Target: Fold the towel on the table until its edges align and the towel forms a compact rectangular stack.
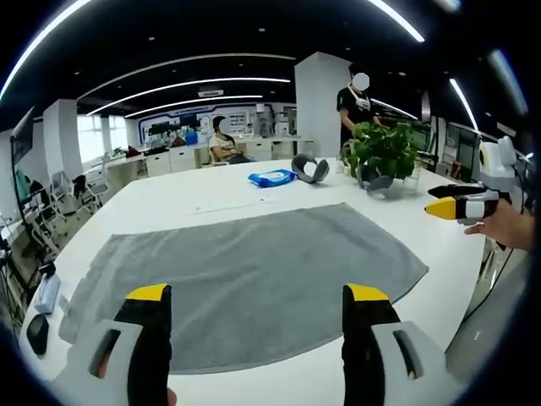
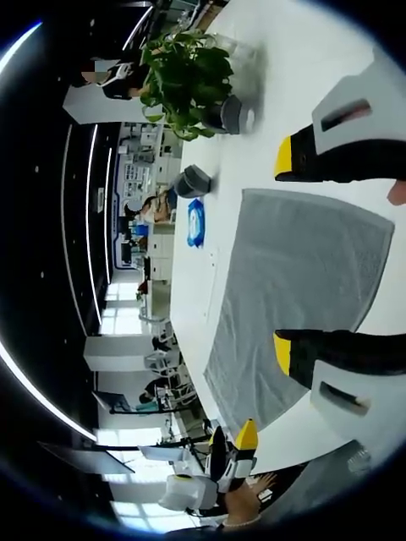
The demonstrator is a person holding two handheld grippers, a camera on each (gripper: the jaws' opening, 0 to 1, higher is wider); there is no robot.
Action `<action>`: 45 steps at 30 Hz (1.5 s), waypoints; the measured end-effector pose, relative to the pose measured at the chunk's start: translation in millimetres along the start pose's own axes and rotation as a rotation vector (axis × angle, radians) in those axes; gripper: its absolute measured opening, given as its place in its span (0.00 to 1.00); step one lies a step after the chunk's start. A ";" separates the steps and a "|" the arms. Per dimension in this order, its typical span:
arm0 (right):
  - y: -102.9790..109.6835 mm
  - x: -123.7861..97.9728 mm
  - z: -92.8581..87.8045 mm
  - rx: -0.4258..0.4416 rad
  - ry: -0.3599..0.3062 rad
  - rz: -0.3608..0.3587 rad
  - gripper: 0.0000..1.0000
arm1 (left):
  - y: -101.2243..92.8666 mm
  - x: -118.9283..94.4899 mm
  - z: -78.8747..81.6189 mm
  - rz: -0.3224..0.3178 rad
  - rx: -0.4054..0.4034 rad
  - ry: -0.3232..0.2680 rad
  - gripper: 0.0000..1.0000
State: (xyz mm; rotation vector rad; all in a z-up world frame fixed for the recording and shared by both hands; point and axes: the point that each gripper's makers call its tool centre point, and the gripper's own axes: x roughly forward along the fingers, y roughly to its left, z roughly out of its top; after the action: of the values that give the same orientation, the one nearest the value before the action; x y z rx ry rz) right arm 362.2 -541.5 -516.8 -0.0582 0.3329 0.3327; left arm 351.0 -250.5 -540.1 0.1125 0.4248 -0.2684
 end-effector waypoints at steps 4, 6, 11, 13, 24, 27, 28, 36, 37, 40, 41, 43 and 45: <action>-0.4 -0.1 -0.5 -0.002 0.003 -0.001 0.70 | -0.2 -0.1 0.0 0.000 0.004 0.001 0.85; -0.4 -0.3 -0.7 -0.004 0.004 -0.002 0.70 | -0.2 -0.3 0.1 0.001 0.004 0.001 0.85; -0.2 -0.5 -0.8 -0.004 0.004 -0.001 0.70 | 0.3 -0.7 0.6 0.001 0.001 -0.002 0.85; -0.2 -0.5 -0.8 -0.004 0.004 -0.001 0.70 | 0.5 -0.8 0.8 0.002 0.001 -0.002 0.85; 0.8 -1.0 -0.6 -0.008 0.004 0.000 0.69 | 2.8 -2.0 3.2 0.006 -0.014 -0.013 0.84; 0.1 -1.4 0.2 0.003 0.002 -0.001 0.69 | 2.8 -2.1 3.6 0.005 -0.020 -0.014 0.84; -1.1 -1.5 1.6 0.013 -0.004 -0.003 0.70 | 3.2 -2.3 4.1 0.008 -0.020 -0.016 0.84; -16.3 5.3 18.9 0.073 -0.041 -0.023 0.67 | 1.2 -1.4 2.6 -0.007 -0.055 -0.014 0.84; -17.7 6.7 19.6 0.072 -0.042 -0.026 0.66 | 1.0 -1.3 2.4 -0.008 -0.056 -0.013 0.84; -32.0 15.8 16.7 0.082 -0.024 -0.078 0.66 | 0.0 -0.7 0.3 -0.012 -0.052 -0.004 0.82; -36.9 17.9 14.7 0.086 -0.021 -0.095 0.66 | -0.2 -0.5 -0.6 -0.013 -0.051 -0.001 0.82; -44.9 21.7 6.8 0.109 0.000 -0.108 0.62 | -0.3 0.0 -2.1 -0.016 -0.052 0.005 0.81; -50.0 21.5 -2.4 0.122 0.023 -0.125 0.58 | -0.7 0.3 -2.7 -0.019 -0.054 0.008 0.80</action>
State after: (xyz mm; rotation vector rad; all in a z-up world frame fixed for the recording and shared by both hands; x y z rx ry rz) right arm 397.0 -582.2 -526.1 0.0370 0.3695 0.1874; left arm 350.0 -250.8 -542.8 0.0563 0.4405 -0.2745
